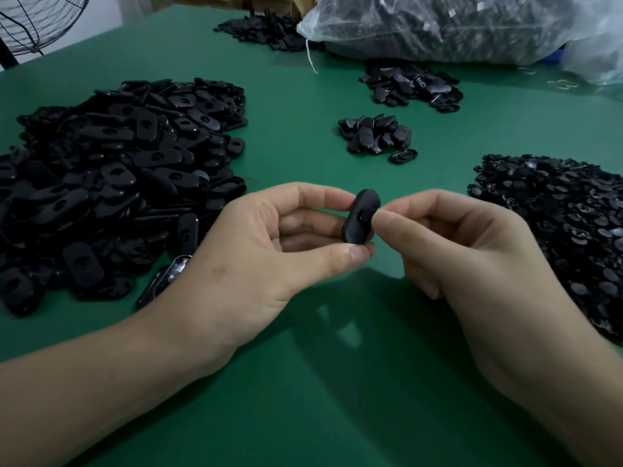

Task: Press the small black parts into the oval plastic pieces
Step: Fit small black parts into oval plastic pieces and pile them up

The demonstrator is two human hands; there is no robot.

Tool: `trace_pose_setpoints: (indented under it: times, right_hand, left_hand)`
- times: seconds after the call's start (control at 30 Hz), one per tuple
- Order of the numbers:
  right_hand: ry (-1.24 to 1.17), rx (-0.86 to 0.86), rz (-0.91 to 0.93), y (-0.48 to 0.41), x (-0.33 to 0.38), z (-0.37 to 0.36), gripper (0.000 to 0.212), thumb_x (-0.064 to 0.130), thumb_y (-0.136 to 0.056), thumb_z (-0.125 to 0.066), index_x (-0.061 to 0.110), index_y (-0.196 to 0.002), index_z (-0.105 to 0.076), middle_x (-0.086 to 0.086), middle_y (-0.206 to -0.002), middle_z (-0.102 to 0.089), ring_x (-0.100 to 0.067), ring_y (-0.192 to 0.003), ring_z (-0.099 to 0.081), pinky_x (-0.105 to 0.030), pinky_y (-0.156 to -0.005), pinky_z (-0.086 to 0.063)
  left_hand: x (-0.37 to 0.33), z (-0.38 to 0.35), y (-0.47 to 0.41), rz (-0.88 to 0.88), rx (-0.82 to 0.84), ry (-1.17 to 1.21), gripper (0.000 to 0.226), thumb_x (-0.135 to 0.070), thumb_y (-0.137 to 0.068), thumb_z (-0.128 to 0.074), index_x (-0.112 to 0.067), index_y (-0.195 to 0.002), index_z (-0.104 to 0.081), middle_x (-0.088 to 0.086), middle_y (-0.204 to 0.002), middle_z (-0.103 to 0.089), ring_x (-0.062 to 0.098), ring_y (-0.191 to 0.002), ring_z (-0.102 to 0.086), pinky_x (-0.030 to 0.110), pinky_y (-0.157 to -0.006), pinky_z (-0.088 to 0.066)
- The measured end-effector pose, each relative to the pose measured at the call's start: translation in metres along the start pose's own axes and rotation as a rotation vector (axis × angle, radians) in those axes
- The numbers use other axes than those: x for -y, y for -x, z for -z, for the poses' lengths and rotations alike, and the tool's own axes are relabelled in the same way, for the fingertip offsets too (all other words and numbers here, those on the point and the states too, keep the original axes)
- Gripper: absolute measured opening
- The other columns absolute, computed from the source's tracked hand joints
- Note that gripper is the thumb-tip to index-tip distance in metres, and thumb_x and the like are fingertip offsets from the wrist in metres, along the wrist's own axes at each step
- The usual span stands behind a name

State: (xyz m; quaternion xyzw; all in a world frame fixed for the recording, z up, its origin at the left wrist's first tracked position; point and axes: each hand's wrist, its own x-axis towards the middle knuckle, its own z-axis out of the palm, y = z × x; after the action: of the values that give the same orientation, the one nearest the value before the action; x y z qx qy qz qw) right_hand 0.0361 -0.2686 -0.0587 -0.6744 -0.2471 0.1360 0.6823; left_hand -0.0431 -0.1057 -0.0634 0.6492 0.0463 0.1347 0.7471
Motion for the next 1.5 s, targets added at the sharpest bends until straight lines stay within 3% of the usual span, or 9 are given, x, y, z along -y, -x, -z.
trace_pose_setpoints:
  times: [0.37, 0.5, 0.67, 0.77, 0.87, 1.03, 1.13, 1.27, 1.5]
  right_hand:
    - [0.269, -0.016, 0.162, 0.001, 0.001, 0.002, 0.007, 0.033, -0.082, -0.076, 0.025, -0.083, -0.075, 0.005, -0.059, -0.056, -0.006, -0.048, -0.041, -0.018, -0.047, -0.032]
    - [0.363, -0.005, 0.188, 0.002, 0.003, 0.003, 0.011, 0.03, -0.085, -0.079, 0.024, -0.079, -0.073, 0.005, -0.055, -0.052, -0.004, -0.048, -0.041, -0.015, -0.049, -0.031]
    - [0.614, -0.048, 0.297, 0.006, 0.006, 0.0, 0.012, 0.033, -0.082, -0.074, 0.031, -0.071, -0.068, 0.003, -0.057, -0.053, -0.012, -0.05, -0.048, -0.014, -0.05, -0.032]
    - [0.785, -0.081, 0.389, 0.008, 0.008, -0.001, 0.013, 0.033, -0.085, -0.074, 0.031, -0.074, -0.068, 0.006, -0.058, -0.053, -0.016, -0.058, -0.054, -0.019, -0.054, -0.039]
    - [0.951, -0.071, 0.46, 0.01, 0.008, -0.001, 0.009, 0.031, -0.088, -0.073, 0.029, -0.079, -0.07, 0.009, -0.065, -0.056, -0.015, -0.057, -0.055, -0.036, -0.054, -0.047]
    - [1.183, -0.069, 0.529, 0.012, 0.011, -0.003, 0.013, 0.035, -0.091, -0.064, 0.029, -0.083, -0.071, 0.007, -0.069, -0.059, -0.027, -0.051, -0.054, -0.038, -0.052, -0.048]
    - [0.935, -0.064, 0.349, 0.011, 0.012, -0.003, 0.014, 0.041, -0.089, -0.067, 0.032, -0.079, -0.07, 0.011, -0.067, -0.065, -0.012, -0.052, -0.058, -0.033, -0.052, -0.049]
    - [0.192, 0.074, -0.127, 0.006, 0.01, -0.006, 0.011, 0.03, -0.086, -0.07, 0.02, -0.088, -0.068, -0.003, -0.068, -0.072, -0.017, -0.045, -0.052, -0.027, -0.044, -0.041]
    - [-0.239, 0.167, -0.297, 0.004, 0.007, -0.008, 0.017, 0.016, -0.081, -0.072, 0.01, -0.094, -0.062, -0.009, -0.071, -0.067, -0.014, -0.048, -0.048, -0.022, -0.042, -0.038]
  left_hand:
    - [-0.001, -0.001, 0.002, -0.022, -0.001, -0.037, 0.04, -0.009, -0.066, -0.08, -0.01, -0.106, -0.072, 0.005, -0.094, -0.08, 0.017, -0.089, -0.078, 0.016, -0.078, -0.057]
    - [0.0, -0.001, 0.002, -0.024, -0.033, -0.033, 0.032, -0.016, -0.071, -0.078, -0.009, -0.102, -0.074, 0.006, -0.099, -0.08, 0.023, -0.09, -0.078, 0.029, -0.084, -0.061]
    - [0.001, -0.001, 0.003, -0.05, -0.07, -0.066, 0.021, -0.02, -0.076, -0.078, -0.01, -0.095, -0.076, 0.008, -0.087, -0.079, 0.021, -0.083, -0.079, 0.029, -0.075, -0.063]
    - [0.003, 0.0, 0.002, -0.062, -0.079, -0.104, 0.014, -0.017, -0.078, -0.083, -0.013, -0.091, -0.077, 0.007, -0.085, -0.079, 0.02, -0.082, -0.079, 0.028, -0.073, -0.062]
    - [0.007, 0.002, 0.001, -0.067, -0.09, -0.143, 0.011, -0.014, -0.077, -0.079, -0.014, -0.088, -0.077, 0.006, -0.083, -0.079, 0.019, -0.079, -0.079, 0.029, -0.072, -0.063]
    - [0.005, 0.003, 0.001, -0.154, -0.108, -0.279, 0.01, -0.012, -0.077, -0.079, -0.019, -0.083, -0.077, -0.001, -0.08, -0.079, 0.014, -0.073, -0.078, 0.024, -0.071, -0.062]
    - [0.001, 0.002, 0.001, -0.276, -0.126, -0.426, 0.016, -0.011, -0.078, -0.08, -0.025, -0.085, -0.076, -0.007, -0.08, -0.078, 0.01, -0.071, -0.076, 0.016, -0.069, -0.058]
    - [0.0, 0.001, 0.002, -0.347, -0.125, -0.507, 0.021, -0.009, -0.078, -0.078, -0.027, -0.088, -0.074, -0.007, -0.084, -0.077, 0.01, -0.075, -0.076, 0.016, -0.073, -0.058]
    - [0.002, 0.001, 0.001, -0.389, -0.086, -0.502, 0.025, -0.003, -0.08, -0.078, -0.024, -0.09, -0.071, -0.007, -0.084, -0.078, 0.009, -0.077, -0.077, 0.018, -0.076, -0.06]
